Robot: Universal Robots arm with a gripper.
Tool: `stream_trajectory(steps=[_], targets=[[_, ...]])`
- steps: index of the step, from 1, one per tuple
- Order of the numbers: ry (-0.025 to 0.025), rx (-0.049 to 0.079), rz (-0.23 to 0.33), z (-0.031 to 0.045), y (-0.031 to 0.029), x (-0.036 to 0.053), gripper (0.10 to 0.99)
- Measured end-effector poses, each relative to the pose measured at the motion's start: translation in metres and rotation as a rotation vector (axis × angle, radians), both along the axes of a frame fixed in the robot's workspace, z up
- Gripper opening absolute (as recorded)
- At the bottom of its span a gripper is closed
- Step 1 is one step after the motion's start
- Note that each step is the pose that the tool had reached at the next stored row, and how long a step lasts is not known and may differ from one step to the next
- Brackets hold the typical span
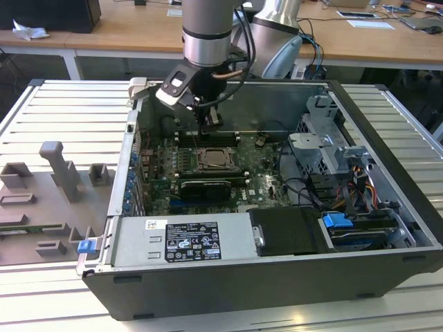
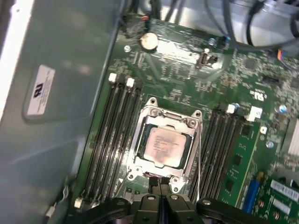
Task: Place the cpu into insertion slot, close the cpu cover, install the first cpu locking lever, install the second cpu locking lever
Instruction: 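Install the first cpu locking lever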
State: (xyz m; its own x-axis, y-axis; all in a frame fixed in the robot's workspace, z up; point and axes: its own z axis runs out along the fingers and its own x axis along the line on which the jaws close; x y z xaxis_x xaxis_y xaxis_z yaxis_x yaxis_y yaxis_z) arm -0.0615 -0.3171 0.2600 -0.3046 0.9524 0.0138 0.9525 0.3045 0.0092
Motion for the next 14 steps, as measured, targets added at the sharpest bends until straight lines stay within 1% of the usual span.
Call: stream_trajectory(steps=[4, 6, 7, 9, 14], targets=[[0.0000, 0.000, 0.079, -0.0004, 0.0000, 0.0000, 0.106], [0.0001, 0.000, 0.145, -0.0006, 0.0000, 0.0000, 0.106], [0.0001, 0.000, 0.187, -0.0005, 0.0000, 0.0000, 0.106], [0.0001, 0.000, 0.239, -0.0006, 0.0000, 0.0000, 0.106], [0.0000, 0.000, 0.317, -0.0006, 0.0000, 0.0000, 0.106]])
